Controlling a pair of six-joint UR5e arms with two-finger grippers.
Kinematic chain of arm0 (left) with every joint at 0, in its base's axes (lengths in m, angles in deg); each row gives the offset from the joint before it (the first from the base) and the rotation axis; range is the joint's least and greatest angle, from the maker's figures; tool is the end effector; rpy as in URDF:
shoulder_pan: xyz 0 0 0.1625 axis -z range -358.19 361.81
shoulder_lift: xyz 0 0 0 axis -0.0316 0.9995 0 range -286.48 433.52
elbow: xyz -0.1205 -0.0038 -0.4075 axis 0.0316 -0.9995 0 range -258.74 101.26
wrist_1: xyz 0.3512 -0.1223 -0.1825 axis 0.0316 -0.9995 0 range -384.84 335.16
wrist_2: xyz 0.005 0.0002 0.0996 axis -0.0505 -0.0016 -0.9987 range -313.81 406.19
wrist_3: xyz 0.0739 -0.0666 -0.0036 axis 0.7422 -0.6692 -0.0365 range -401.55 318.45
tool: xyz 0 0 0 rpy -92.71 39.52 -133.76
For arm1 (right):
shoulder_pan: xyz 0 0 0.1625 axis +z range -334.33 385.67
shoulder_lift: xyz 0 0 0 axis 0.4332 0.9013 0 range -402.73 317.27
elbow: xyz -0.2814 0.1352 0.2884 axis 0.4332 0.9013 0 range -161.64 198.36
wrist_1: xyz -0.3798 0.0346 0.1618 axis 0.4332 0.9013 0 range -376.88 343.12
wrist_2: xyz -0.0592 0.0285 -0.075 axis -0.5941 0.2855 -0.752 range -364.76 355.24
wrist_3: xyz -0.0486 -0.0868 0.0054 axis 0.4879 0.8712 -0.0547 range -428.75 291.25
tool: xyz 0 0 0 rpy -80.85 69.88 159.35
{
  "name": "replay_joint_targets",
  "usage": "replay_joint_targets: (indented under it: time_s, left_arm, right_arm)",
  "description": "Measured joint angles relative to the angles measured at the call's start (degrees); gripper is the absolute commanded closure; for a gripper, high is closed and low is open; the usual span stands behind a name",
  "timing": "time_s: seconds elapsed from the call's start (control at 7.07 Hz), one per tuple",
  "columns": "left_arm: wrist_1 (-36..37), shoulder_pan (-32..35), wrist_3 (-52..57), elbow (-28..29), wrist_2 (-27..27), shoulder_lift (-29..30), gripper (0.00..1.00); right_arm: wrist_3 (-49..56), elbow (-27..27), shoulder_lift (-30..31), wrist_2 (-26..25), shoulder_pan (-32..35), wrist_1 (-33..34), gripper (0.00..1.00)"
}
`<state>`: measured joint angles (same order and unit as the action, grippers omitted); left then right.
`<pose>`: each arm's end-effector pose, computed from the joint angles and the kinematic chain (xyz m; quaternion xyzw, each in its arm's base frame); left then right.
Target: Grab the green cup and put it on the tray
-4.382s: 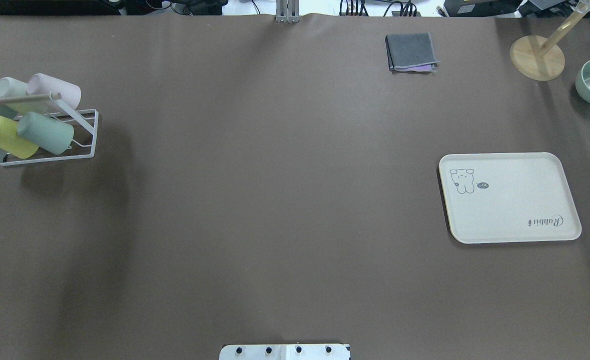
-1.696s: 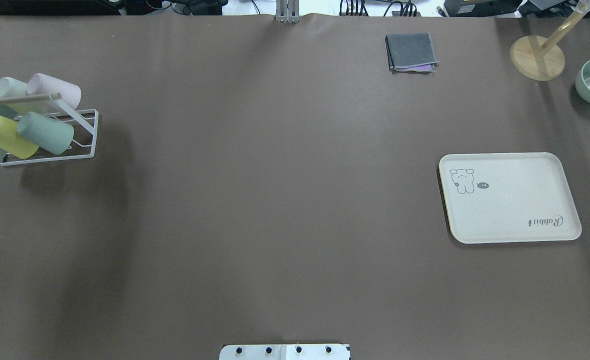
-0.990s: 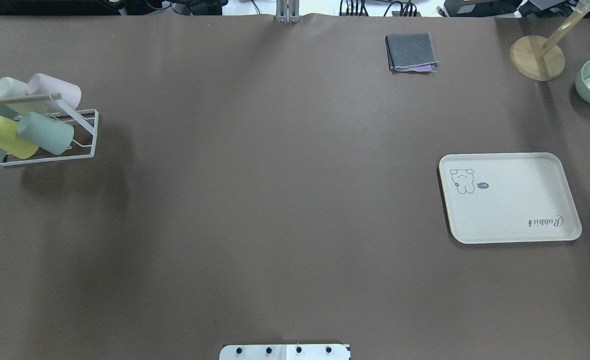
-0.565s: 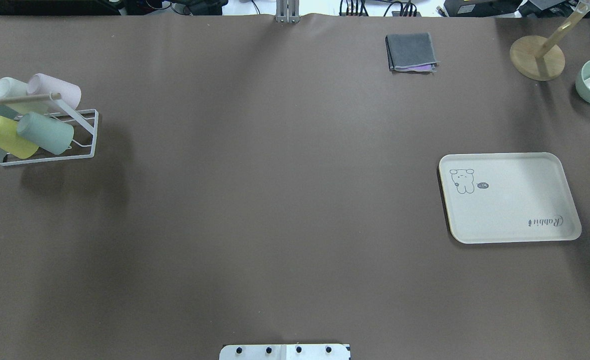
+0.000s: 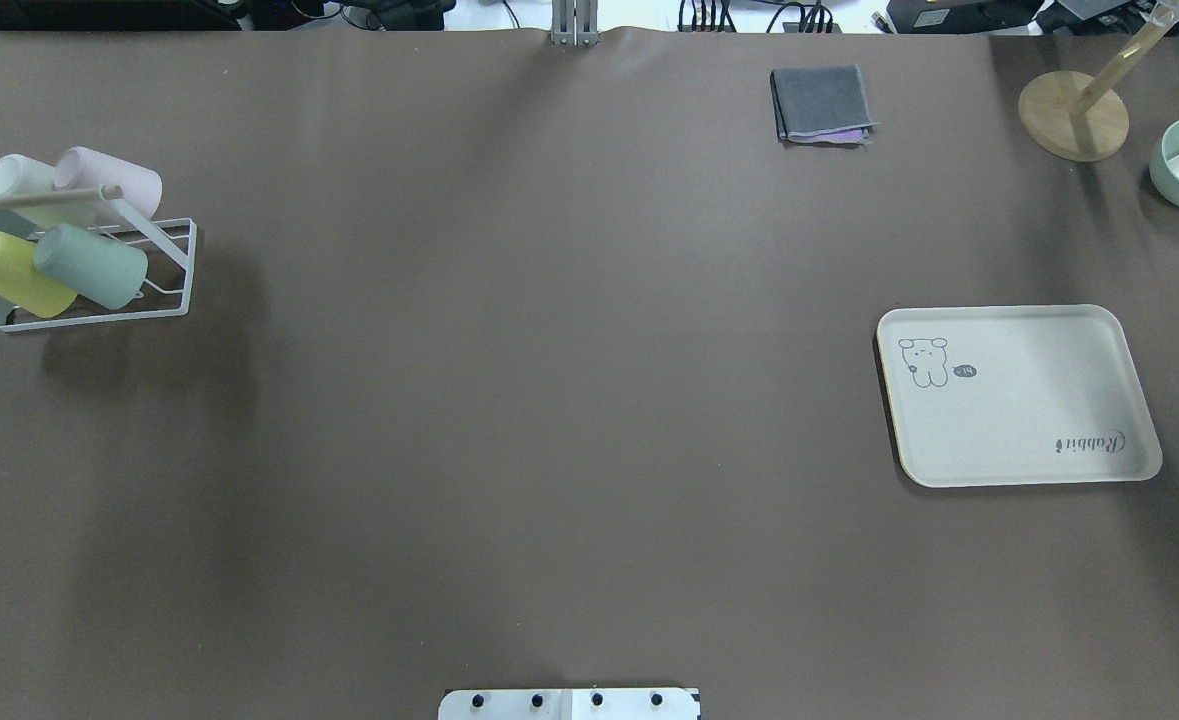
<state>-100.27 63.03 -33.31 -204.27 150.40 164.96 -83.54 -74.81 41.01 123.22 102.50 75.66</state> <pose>0.1227 -0.4495 0.4028 0.1680 0.1537 0.3319 0.9154 -0.0533 -0.5439 0.5866 -0.0232 -0.3289 -0.0062 0.9440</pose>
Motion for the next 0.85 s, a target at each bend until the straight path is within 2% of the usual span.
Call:
replay_joint_targets:
  time_s: [0.42, 0.85]
  left_arm:
    - [12.5, -11.82, 2.56, 0.01, -14.62, 7.88, 0.02]
    - [15.9, -19.34, 9.09, 1.44, -30.12, 11.15, 0.02]
  right_arm:
    - [-4.78, 1.12, 1.28, 2.55, -3.31, -3.19, 0.0]
    - [-13.09, 5.57, 2.04, 3.04, -7.99, -18.88, 0.0]
